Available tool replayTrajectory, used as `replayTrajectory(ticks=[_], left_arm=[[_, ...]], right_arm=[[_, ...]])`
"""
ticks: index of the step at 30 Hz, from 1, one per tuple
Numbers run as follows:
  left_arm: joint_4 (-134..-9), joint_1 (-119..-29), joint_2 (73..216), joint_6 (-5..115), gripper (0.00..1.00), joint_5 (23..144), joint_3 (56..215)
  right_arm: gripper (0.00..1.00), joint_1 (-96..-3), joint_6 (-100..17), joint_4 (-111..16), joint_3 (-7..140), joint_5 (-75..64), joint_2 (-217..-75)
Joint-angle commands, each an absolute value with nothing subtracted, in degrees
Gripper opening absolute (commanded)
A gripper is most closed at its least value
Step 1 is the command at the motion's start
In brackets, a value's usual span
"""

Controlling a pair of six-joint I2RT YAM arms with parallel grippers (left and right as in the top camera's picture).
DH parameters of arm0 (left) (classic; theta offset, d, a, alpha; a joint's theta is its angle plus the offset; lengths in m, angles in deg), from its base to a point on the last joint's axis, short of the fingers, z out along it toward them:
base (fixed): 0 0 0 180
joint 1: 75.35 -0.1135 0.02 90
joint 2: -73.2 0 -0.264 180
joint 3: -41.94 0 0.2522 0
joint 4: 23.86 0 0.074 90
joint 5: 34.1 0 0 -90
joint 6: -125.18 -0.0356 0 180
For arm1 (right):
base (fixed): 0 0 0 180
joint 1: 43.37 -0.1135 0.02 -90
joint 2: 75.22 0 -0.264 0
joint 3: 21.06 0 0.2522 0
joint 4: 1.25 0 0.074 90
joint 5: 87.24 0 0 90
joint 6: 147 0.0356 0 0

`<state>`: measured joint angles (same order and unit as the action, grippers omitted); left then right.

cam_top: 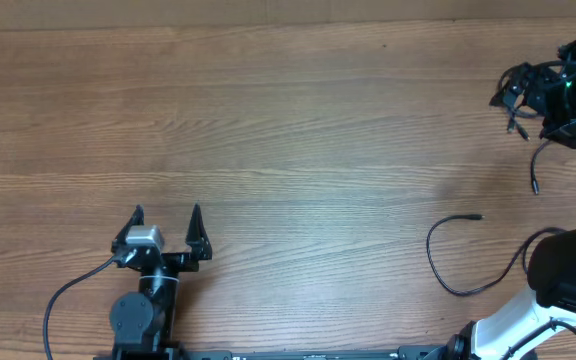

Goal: Untangle cables

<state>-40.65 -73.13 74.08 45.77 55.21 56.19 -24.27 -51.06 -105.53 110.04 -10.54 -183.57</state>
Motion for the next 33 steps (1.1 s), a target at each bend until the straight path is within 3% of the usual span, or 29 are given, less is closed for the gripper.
replayTrajectory(ticks=[1, 6, 33], left_arm=[[-42.13, -73.56, 73.36, 41.74, 1.0, 55.62, 55.97], [-42.15, -73.56, 73.38, 36.83, 1.0, 56.24, 55.97], [-42.09, -73.5, 73.45, 37.04, 1.0, 56.89, 55.99]], right_arm=[[1.0, -24.3, -51.5, -105.35, 111.26, -11.04, -182.68], [1.0, -24.3, -51.5, -105.35, 111.26, -11.04, -182.68], [1.0, -24.3, -51.5, -105.33, 111.26, -11.04, -182.7]])
